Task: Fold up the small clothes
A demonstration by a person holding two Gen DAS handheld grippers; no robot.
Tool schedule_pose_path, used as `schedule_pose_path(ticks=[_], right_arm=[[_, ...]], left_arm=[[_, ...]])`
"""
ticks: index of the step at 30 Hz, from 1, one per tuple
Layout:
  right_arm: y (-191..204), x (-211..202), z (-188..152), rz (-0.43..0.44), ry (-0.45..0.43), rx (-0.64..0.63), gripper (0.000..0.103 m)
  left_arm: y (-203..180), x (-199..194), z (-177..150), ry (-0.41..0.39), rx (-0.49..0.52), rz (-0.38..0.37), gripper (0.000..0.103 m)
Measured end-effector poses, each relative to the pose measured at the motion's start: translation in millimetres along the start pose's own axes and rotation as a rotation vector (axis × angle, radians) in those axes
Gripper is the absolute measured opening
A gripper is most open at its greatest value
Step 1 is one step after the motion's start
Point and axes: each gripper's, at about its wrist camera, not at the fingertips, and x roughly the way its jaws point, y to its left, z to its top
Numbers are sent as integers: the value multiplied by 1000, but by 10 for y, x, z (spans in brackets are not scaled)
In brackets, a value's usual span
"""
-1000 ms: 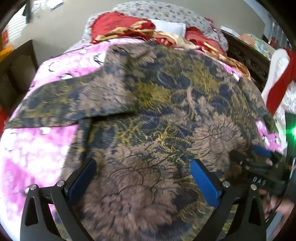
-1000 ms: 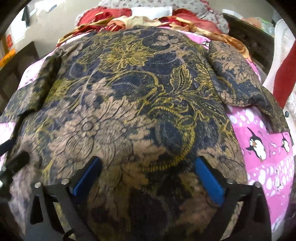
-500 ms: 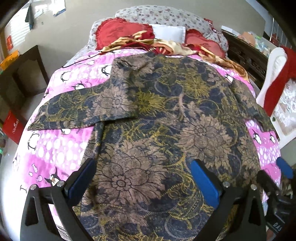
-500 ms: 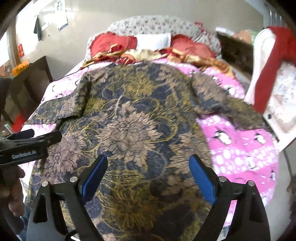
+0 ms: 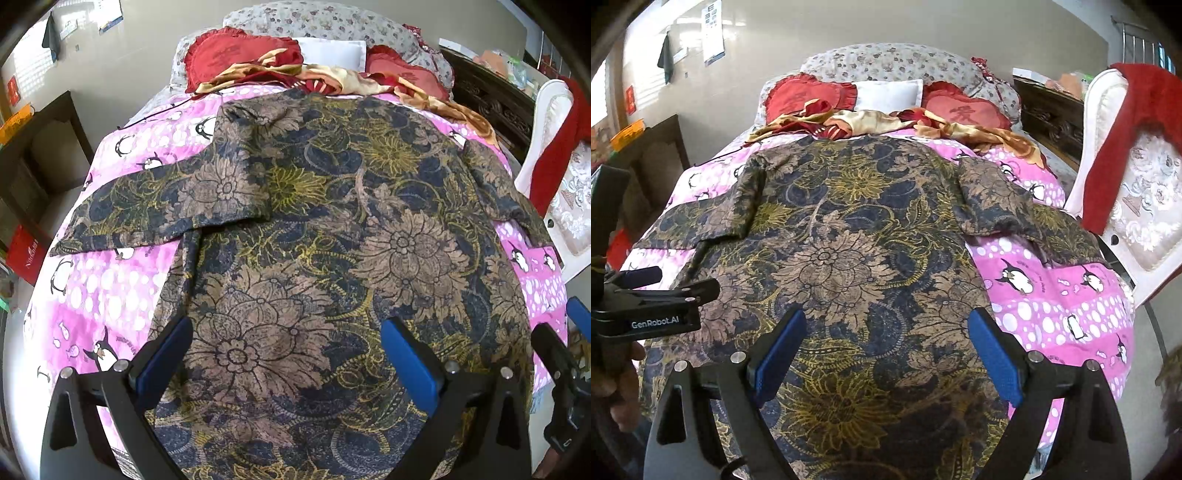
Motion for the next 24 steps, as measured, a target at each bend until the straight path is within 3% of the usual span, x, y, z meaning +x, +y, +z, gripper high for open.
schedule_pose_path(ticks=[24], right_arm=[[124,-4,12,-7,3,-26,79]], left_arm=[[73,40,-17,9,-18,-14,103]])
